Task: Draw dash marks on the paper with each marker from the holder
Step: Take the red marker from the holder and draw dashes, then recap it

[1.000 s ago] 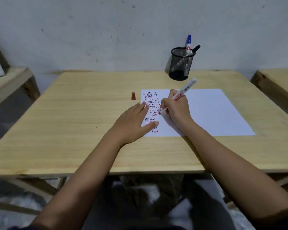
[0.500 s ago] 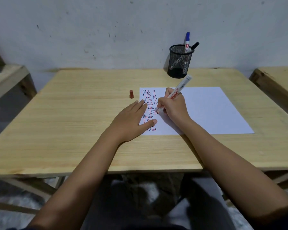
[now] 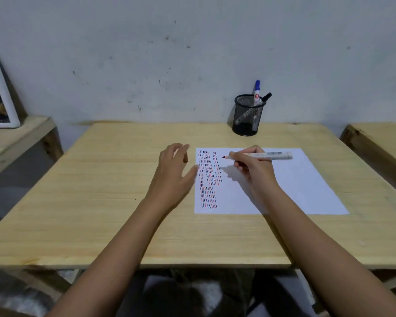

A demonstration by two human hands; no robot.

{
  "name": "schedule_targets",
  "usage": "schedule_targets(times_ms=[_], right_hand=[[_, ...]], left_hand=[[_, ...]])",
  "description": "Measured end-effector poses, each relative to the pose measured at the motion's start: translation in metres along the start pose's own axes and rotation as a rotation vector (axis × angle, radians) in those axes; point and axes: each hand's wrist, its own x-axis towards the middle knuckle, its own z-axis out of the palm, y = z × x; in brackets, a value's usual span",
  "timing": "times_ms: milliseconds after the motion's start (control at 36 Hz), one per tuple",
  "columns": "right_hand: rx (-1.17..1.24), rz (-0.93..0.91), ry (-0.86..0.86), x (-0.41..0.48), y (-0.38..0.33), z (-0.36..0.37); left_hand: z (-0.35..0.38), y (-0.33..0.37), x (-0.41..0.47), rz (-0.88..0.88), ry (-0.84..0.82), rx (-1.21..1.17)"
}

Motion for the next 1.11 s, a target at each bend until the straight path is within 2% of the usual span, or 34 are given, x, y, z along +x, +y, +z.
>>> schedule_targets(times_ms=[194, 278, 333, 389, 472, 528, 611, 750, 1111], right_hand=[[0.207, 0.044, 0.018, 0.007, -0.016, -0.003], [0.242, 0.054, 0.002, 0.008, -0.018, -0.004], [0.258, 0.048, 0.01, 0.008, -0.019, -0.004], [0.267, 0.04, 0.02, 0.008, -0.02, -0.003], [0.276, 0.028, 0.021, 0.006, -0.023, 0.001], [0.28, 0.01, 0.006, 0.006, -0.024, 0.004], [0.282, -0.022, -0.014, 0.004, -0.026, 0.007], [0.256, -0.064, -0.058, 0.0, -0.028, 0.005], [0.209, -0.115, -0.08, -0.006, -0.032, -0.006]], left_hand=[[0.005, -0.005, 0.037, -0.162, -0.103, 0.09], [0.01, -0.007, 0.042, -0.194, -0.021, 0.047], [0.011, 0.0, 0.04, -0.278, 0.084, -0.174], [0.011, 0.011, 0.039, -0.404, 0.142, -0.517], [0.009, 0.028, 0.036, -0.487, 0.07, -0.984], [0.007, 0.038, 0.033, -0.491, 0.021, -1.162], [0.007, 0.05, 0.029, -0.487, -0.011, -1.29], [0.012, 0.064, 0.023, -0.462, -0.06, -1.325], [0.015, 0.071, 0.015, -0.424, -0.028, -1.26]])
